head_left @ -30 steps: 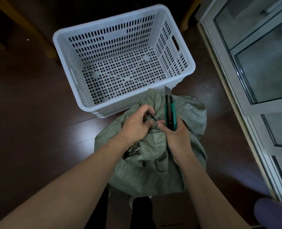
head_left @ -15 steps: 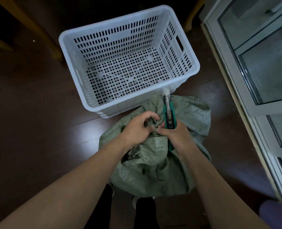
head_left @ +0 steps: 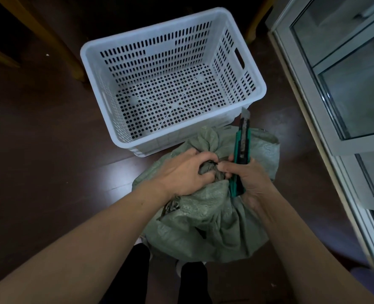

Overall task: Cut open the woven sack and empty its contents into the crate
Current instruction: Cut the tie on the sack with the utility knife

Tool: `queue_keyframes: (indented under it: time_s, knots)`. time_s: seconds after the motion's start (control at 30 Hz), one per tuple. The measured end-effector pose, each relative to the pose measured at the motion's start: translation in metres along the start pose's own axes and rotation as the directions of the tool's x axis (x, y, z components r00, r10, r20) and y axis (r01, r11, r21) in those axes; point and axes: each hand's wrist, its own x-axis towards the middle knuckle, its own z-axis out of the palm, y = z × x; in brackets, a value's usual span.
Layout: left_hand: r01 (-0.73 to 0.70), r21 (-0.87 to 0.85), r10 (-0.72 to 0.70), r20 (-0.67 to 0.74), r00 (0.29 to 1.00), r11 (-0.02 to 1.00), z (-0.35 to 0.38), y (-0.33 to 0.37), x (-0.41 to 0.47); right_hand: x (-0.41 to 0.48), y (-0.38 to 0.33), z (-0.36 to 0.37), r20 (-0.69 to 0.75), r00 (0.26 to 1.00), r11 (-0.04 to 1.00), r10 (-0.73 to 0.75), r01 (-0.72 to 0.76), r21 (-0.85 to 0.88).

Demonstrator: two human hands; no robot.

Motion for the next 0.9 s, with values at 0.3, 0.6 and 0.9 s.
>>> queue_keyframes:
  time_s: [0.3, 0.6, 0.9]
  knots:
    - [-0.019, -0.086, 0.016, -0.035, 0.999, 0.996, 0.011, -0.001, -0.006, 0.000, -0.008, 0.000, 0.082, 0.995, 0.998, 0.058, -0.056, -0.021]
    - [-0.066, -0.138, 0.039, -0.192, 0.981, 0.988, 0.025, -0.002, -0.004, -0.005, -0.017, -0.005, 0.151, 0.988, 1.000, 0.014, -0.011, -0.021]
    - [0.002, -0.332, -0.092, -0.256, 0.962, 0.943, 0.028, 0.016, 0.000, 0.000, -0.031, -0.009, 0.145, 0.989, 0.981, -0.014, 0.042, -0.190]
